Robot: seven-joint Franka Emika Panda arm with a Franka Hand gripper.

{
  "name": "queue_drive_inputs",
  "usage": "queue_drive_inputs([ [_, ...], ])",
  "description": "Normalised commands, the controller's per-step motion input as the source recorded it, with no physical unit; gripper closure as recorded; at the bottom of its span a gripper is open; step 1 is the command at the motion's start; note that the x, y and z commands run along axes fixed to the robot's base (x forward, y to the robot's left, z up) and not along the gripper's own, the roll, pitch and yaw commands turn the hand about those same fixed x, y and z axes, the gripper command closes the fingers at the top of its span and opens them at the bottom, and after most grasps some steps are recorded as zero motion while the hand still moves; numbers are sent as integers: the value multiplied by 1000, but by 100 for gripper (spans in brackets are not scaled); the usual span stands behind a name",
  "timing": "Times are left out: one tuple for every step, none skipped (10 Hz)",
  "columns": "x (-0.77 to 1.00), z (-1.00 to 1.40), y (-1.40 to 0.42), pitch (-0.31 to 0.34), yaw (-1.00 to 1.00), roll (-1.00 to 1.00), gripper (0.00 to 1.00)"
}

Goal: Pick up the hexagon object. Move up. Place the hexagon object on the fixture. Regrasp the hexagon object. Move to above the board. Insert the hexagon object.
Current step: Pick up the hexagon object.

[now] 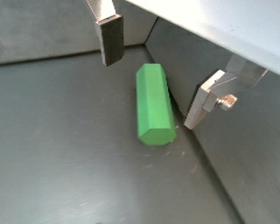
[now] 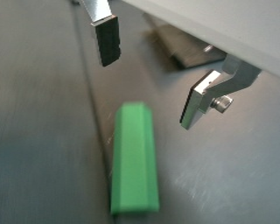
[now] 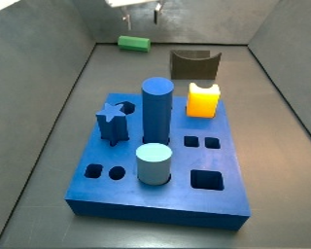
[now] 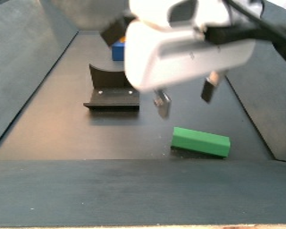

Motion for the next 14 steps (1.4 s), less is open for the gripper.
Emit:
queue_drive_inputs([
  [-83,-1000,380,-89,277,1,0],
  [-69,-1000,366,-90,260,0,0],
  [-17,-1000,314,-84,274,0,0],
  [0,-957,223,-46,257,-99,0],
  [0,-854,123,-49,191,-150,0],
  [0,-683,9,-66,140,-226,0],
  [0,-557,0,-51,120,-279,0],
  [0,-486,0,-49,117,-307,0],
  [0,-466,0,-36,126,-311,0],
  [-34,-534,-14,-3,126,-207,0],
  [-100,-660,-229,0,106,-53,0],
  [-140,-637,-240,0,114,-50,0],
  [-80,-449,-166,0,94,-29,0],
  [-60,-334,-106,0,46,-59,0],
])
